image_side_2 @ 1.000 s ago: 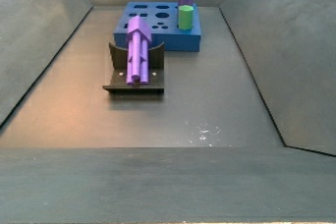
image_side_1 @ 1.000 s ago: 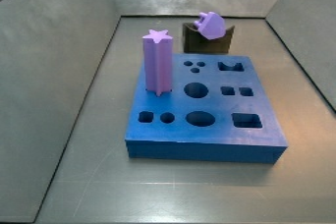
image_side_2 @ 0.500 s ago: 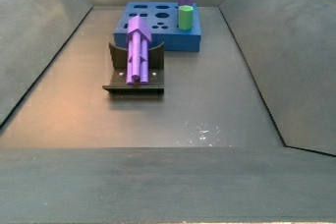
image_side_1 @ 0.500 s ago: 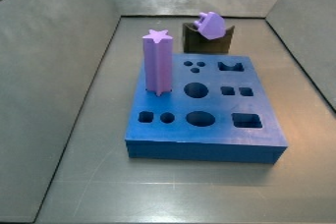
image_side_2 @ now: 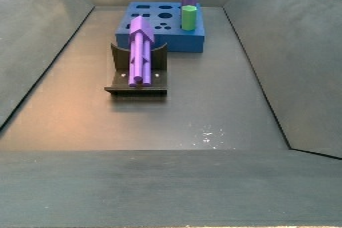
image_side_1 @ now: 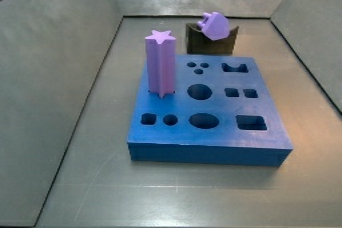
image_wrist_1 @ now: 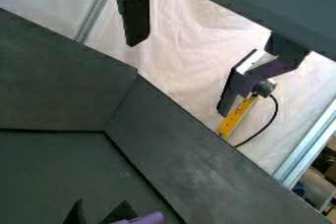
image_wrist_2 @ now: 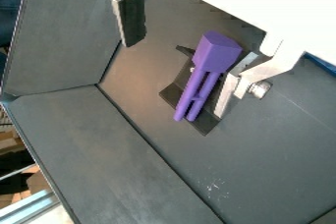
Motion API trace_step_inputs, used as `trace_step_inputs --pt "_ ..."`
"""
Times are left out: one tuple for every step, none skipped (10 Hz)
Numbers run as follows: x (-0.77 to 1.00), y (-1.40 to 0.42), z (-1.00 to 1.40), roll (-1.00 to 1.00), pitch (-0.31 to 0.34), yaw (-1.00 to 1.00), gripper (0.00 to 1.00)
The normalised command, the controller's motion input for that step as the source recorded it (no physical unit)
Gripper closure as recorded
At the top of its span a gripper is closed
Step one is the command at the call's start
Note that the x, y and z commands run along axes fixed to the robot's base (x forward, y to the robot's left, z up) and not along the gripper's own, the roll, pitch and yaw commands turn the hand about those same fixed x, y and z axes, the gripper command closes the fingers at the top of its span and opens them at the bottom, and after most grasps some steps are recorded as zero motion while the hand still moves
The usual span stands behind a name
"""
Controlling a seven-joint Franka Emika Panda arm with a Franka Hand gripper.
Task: Pick up the 3 prong object. Move up. Place the 3 prong object on the fixture. Regrasp the 3 prong object. Move to above the board. Insert the 3 prong object.
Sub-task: Regrasp the 3 prong object.
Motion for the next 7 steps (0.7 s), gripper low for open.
trace_step_inputs --pt "0.69 -0.05 -0.03 0.13 0.069 0.09 0.00" --pt "0.69 -0.05 -0.03 0.13 0.069 0.09 0.00" --pt "0.69 -0.05 -0.03 0.13 0.069 0.09 0.00" --pt "0.69 -0.05 -0.03 0.13 0.069 0.09 0.00" --pt "0.69 -0.05 -0.03 0.13 0.069 0.09 0.00" --pt "0.69 -0.05 -0.03 0.13 0.069 0.09 0.00" --pt "0.69 -0.05 -0.03 0.13 0.069 0.09 0.00"
